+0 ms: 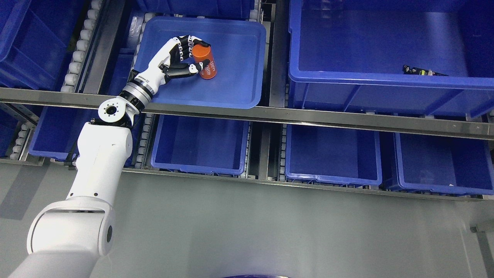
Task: Grab orange capacitor from left shelf to right desk
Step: 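Lift the capacitor up out of the bin with the left hand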
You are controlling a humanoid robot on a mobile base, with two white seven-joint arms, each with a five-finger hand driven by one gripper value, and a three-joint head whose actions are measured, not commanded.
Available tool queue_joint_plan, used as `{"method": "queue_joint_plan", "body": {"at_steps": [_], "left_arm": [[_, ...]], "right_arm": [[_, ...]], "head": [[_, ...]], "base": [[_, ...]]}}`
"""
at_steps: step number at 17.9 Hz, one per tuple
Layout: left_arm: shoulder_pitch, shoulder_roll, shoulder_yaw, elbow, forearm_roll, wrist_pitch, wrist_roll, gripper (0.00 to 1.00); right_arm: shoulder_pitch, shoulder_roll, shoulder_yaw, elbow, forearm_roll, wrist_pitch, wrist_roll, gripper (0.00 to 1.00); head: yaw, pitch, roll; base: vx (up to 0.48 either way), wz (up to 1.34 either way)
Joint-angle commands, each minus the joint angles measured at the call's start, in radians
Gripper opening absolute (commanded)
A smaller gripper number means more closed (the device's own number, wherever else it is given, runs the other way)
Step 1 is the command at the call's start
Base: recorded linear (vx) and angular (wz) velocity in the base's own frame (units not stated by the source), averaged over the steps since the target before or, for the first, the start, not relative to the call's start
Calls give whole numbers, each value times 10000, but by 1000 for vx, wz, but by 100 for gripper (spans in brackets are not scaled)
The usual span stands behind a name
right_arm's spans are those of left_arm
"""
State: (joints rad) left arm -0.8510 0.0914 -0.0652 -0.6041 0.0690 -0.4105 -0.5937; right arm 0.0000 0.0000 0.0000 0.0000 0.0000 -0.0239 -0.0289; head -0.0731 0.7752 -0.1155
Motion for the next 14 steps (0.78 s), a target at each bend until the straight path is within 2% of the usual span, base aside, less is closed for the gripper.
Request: {"method": "queue_joint_plan", "body": {"at_steps": [1,5,7,10,12,14], "left_arm": [[73,37,560,89,0,-98,-92,1],[-49,-406,1769,-201,92,-588,-122,0],[-81,-739,2230,-1224,229,-666,-123,0],[-35,-739,2722,-2837,874,-666,183,0],[-19,-739,2815,-3803,905,-788,1373,1],[-4,-739,2617,-4419,906,-1170,3351,1]], "right_arm": [[199,-175,-123,-175,46,-7,-2,100],[199,-175,-123,-175,46,-7,-2,100],[199,-175,-123,-175,46,-7,-2,100],[199,-175,-123,-175,46,-7,-2,100],[199,-175,-123,-175,46,-7,-2,100],[199,-175,-123,-175,46,-7,-2,100]], "head": [[0,0,0],[0,0,0],[0,0,0],[0,0,0],[0,0,0],[0,0,0]], "base": [[0,0],[0,0],[0,0],[0,0],[0,0],[0,0]]}}
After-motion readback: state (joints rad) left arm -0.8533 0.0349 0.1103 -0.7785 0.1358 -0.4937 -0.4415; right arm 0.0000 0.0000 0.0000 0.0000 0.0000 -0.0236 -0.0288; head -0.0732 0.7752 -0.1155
